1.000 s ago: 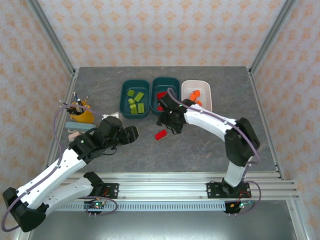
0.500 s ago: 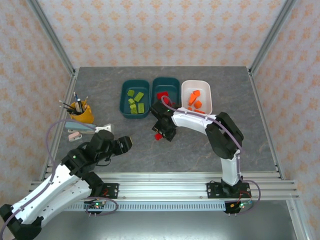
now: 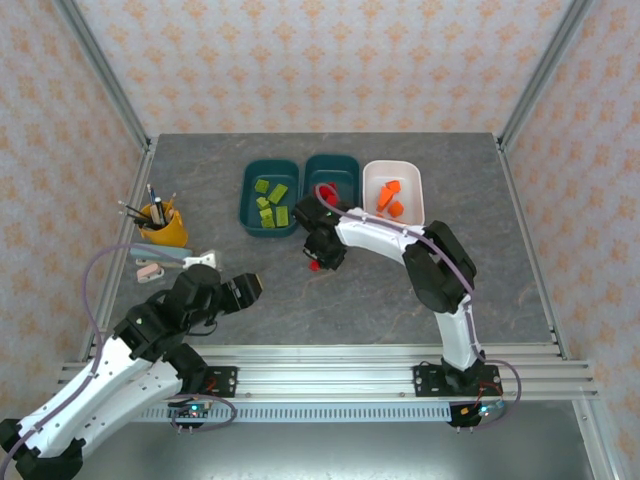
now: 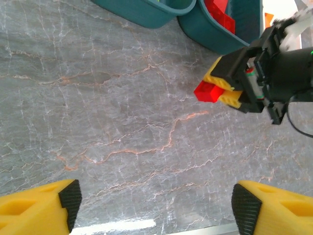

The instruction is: Sort the legos into containers by color

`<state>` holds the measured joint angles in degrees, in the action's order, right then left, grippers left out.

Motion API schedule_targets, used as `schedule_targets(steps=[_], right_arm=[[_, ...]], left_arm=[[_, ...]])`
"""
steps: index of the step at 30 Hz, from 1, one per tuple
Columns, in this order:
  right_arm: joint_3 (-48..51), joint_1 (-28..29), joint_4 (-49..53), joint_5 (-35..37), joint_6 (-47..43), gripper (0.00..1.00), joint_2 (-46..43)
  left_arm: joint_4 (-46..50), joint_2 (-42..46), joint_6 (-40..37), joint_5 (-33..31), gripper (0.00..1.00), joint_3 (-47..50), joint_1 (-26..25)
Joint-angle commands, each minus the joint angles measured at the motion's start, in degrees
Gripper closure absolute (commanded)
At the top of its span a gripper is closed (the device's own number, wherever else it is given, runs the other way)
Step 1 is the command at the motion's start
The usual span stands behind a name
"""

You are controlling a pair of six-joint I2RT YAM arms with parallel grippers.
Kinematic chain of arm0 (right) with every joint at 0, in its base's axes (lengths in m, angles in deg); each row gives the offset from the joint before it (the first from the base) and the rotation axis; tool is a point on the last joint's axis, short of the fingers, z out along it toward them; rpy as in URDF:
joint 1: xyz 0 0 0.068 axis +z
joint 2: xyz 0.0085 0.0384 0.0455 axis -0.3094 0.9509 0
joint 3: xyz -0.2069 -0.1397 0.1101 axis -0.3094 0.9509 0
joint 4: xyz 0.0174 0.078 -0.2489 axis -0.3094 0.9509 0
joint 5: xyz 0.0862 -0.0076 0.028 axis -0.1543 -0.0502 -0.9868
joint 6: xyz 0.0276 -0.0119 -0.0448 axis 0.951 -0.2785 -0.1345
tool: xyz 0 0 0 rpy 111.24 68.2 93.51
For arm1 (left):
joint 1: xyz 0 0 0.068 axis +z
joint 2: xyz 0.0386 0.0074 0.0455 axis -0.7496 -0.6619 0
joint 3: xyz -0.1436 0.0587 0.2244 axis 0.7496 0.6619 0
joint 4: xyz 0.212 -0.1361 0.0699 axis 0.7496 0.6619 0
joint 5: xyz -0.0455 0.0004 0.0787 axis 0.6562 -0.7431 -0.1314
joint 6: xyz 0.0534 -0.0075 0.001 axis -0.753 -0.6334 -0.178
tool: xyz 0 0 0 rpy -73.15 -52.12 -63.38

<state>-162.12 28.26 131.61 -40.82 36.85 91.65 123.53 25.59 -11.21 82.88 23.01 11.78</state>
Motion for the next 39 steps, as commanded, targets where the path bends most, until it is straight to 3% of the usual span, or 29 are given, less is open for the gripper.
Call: schedule_targets(steps=[1,7,14,22,27,33,39], right_arm=[[-6.9,-1.5,7.8,10.9,-12.8,0.92,-3.5],[-20.1,-7.8,11.2,13.9,-27.8,0.92,3.5],[-38.8,-12.6,14.4,14.6,-40.5,0.92,18.0],[-47.2,-15.6,11.8,17.8,-44.4,0.92,26.6],[-56.3,-15.7,14.6,18.8,-45.9,0.92,33.5],[-57.0,-16.1,14.6,19.3,-44.1,0.9,35.6],[-58.6,-16.1,14.6,18.5,-44.1,0.65,35.8]], left_arm=[[-3.9,-3.9,0.4,-3.1,0.12,-5.4,-0.6],[-8.9,-15.7,-1.4,-2.4,0.02,-13.3,1.8],[-18.9,-25.1,-0.6,5.3,0.0,-15.7,11.2],[-19.8,-35.7,-4.9,6.5,0.0,-23.3,12.8],[-20.3,-36.7,-4.5,6.6,0.0,-23.5,12.8],[-20.3,-36.0,-4.4,6.7,0.0,-22.8,12.8],[-19.8,-35.1,-4.1,6.6,0.0,-22.9,12.8]])
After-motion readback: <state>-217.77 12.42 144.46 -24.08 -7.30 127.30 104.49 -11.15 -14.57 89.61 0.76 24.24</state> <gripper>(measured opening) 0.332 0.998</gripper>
